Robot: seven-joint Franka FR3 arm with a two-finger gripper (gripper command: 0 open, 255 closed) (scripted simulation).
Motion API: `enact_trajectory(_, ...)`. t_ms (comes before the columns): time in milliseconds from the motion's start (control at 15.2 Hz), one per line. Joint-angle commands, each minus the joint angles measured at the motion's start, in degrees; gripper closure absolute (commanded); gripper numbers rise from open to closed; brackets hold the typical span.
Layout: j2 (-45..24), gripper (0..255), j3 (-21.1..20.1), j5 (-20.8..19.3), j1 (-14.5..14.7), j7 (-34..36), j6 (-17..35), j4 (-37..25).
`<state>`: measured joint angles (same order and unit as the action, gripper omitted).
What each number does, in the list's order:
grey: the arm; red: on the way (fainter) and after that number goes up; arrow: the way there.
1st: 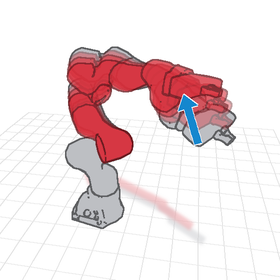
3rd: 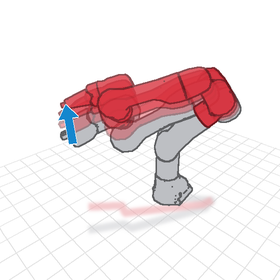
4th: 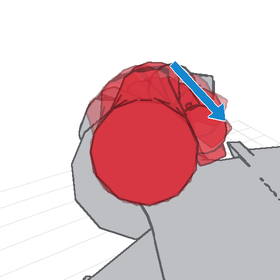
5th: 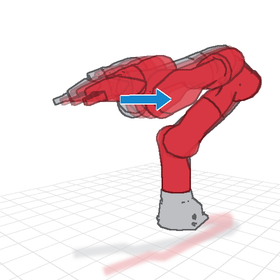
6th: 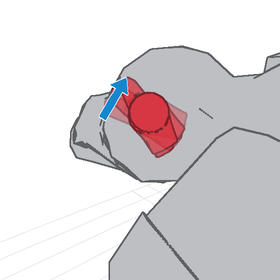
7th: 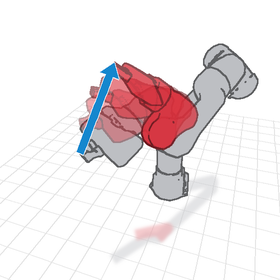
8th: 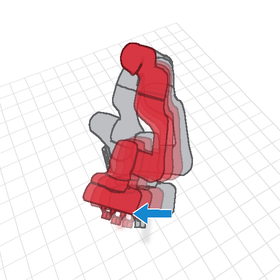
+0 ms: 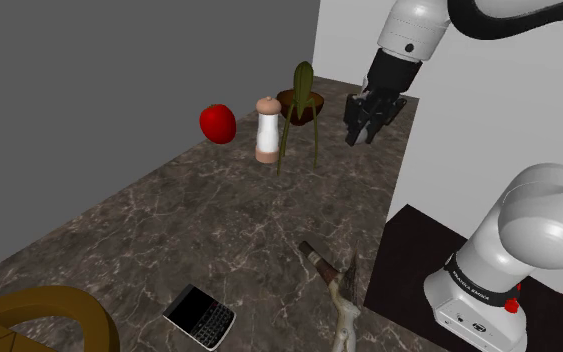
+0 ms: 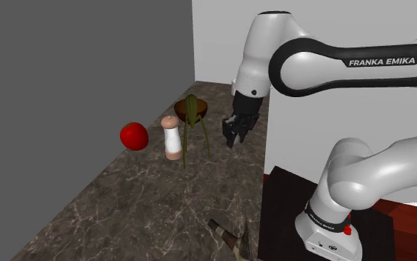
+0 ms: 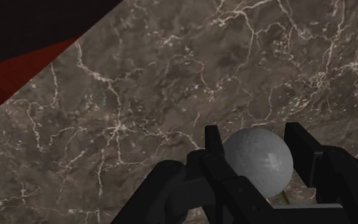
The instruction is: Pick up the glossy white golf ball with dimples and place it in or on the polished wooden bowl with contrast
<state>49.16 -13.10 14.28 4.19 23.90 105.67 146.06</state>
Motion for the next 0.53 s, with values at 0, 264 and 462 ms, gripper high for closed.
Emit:
enact_trajectory(0,-3.3,255,1.6,-1.3,-1.4,-2.1,1.3,-1.7)
enact_trajectory(264,-11.1,255,4.1,-3.5,-3.8,-5.7,4.1,-6.2)
enact_trajectory(462,-17.0,255,5.8,-4.8,-5.2,-8.1,5.6,-10.3)
